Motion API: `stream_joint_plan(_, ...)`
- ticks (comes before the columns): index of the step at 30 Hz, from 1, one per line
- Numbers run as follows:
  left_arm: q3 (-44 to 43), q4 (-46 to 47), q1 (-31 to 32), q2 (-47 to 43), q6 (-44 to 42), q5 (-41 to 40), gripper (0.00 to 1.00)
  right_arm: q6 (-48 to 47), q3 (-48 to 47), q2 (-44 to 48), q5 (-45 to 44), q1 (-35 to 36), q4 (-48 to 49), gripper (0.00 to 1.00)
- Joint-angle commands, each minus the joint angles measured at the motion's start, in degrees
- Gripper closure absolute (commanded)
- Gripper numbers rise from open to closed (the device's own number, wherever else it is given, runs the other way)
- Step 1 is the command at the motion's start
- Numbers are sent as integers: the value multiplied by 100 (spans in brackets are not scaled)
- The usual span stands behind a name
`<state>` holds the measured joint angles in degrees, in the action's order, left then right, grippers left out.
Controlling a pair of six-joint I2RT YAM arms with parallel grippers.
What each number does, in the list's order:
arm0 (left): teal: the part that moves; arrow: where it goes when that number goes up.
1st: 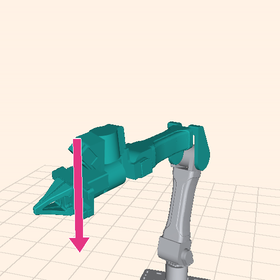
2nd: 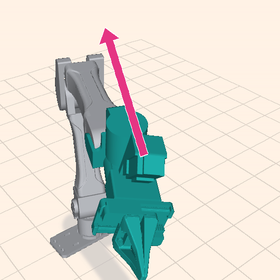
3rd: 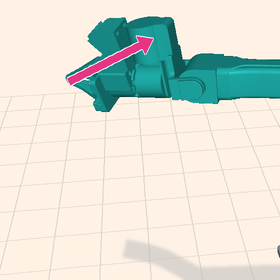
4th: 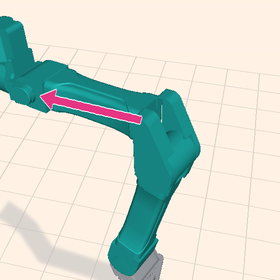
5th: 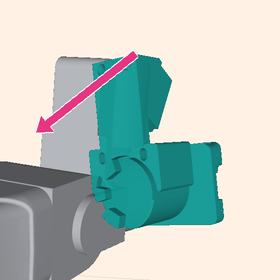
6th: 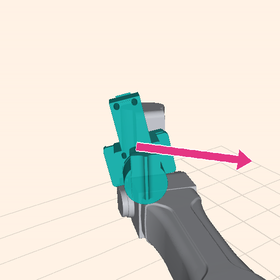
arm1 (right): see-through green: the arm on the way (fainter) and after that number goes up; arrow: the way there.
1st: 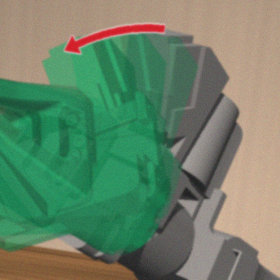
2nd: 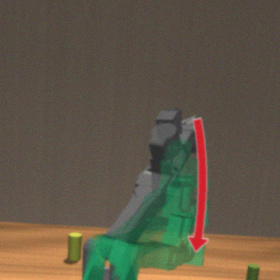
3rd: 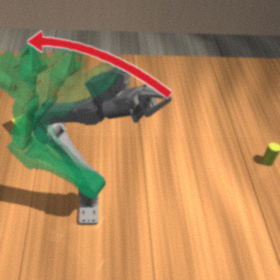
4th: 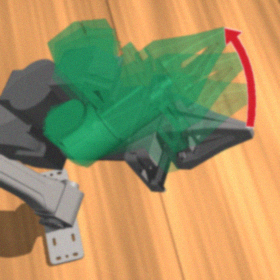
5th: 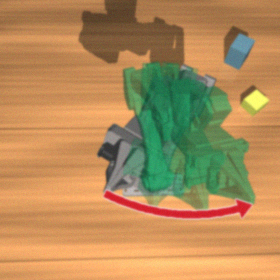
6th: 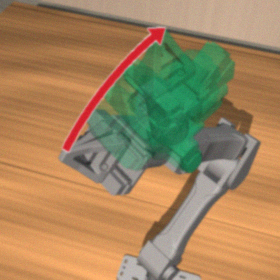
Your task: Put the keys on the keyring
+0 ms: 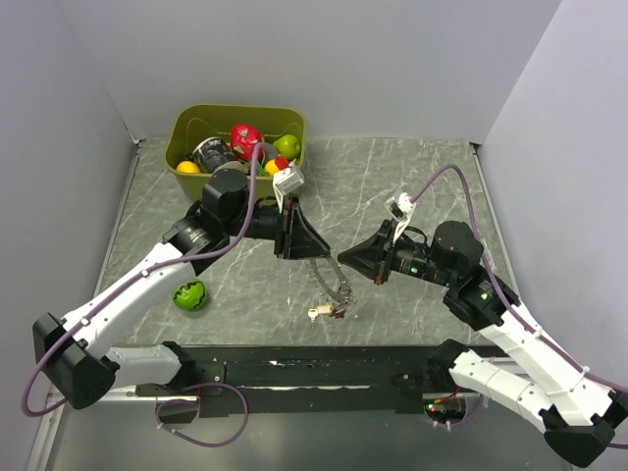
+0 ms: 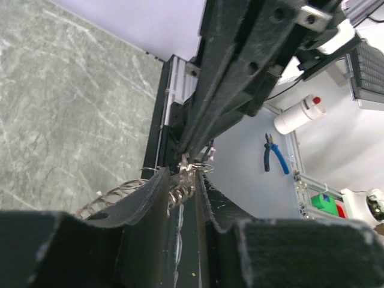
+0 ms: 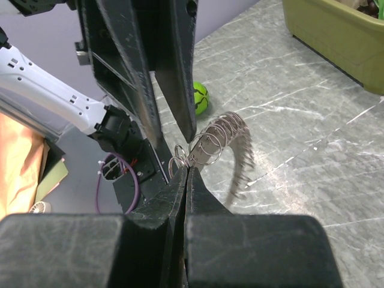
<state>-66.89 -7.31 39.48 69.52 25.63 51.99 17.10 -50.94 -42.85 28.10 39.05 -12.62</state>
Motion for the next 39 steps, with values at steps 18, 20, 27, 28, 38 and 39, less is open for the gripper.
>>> stream_joint_plan(18,-351,-420,200,220,-383,-400,83,48,5,180,29,-46,542,100)
stream_joint_plan(20,-386,-473,226,264,-418,-426,84,56,22,198,73,-55,585,100)
stream_joint_plan(27,-456,-508,349,326,-489,-400,80,21,23,216,108,-55,586,100)
stream_joint_plan(28,-465,-508,358,334,-497,-382,81,21,22,207,126,-55,585,100)
stream_joint_plan(38,-228,-34,437,27,-471,-311,99,4,75,216,108,-55,577,100)
stream_joint_plan(39,-167,-16,437,-25,-497,-355,99,-5,93,259,47,-55,568,100)
